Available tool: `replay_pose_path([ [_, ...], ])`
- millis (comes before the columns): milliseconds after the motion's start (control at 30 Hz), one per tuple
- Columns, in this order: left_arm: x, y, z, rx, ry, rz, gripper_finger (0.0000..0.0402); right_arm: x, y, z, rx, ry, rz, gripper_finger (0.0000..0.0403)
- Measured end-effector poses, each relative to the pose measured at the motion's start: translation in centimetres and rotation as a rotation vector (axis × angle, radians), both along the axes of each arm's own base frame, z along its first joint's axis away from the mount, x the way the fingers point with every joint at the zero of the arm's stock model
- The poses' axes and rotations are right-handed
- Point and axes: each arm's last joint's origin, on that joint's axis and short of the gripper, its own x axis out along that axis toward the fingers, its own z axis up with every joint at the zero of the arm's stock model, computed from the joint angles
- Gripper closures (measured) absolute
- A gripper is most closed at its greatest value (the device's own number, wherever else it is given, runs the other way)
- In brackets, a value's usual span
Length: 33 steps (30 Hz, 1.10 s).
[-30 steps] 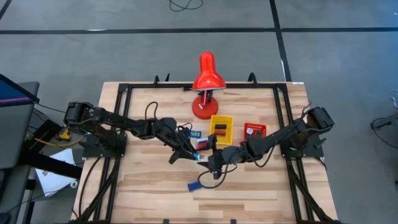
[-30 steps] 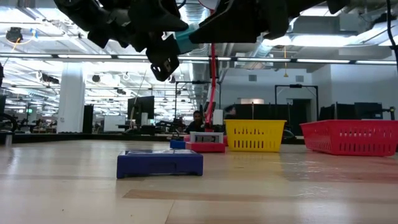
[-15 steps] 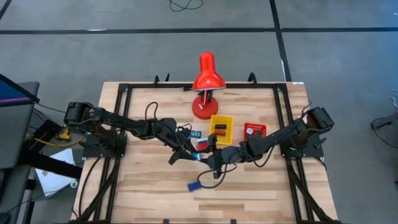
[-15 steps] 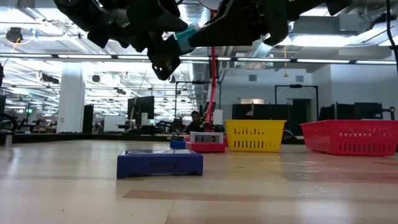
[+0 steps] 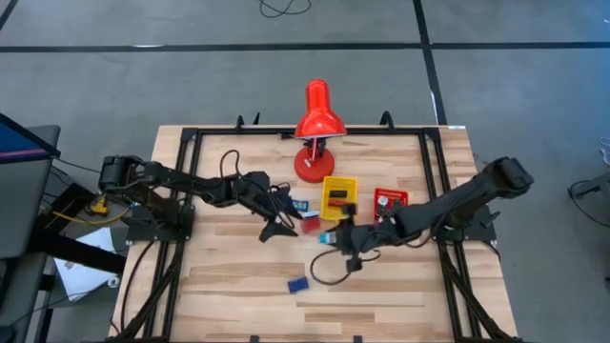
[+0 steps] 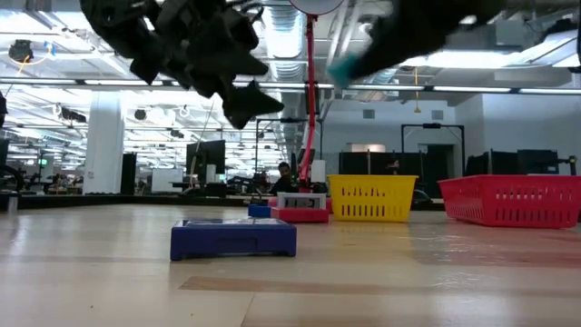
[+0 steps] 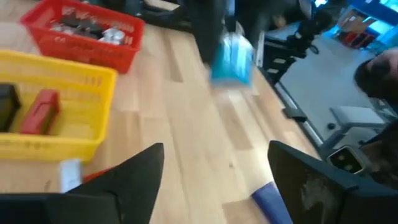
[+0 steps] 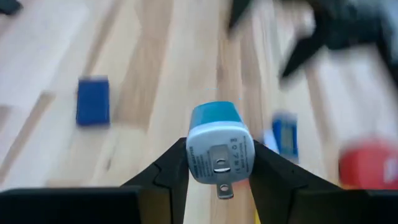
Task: Pick & Place Office items
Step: Put the blue charger adapter into the red bin
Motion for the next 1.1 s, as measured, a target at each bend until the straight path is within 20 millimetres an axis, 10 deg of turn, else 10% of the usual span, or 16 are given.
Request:
replay_pose_path([
  [567, -0.7, 0.4, -0.6, 0.01, -0.11, 0.013, 0.011, -13.8, -6.6, -2.4, 0.265, 0.174, -0.722, 0.0277],
  [1100, -0.7, 0.4, -0.5, 0.01, -0.114, 0.013, 0.011, -15.8, -9.2, -5.9, 0.225, 0.226, -0.875, 0.0275],
])
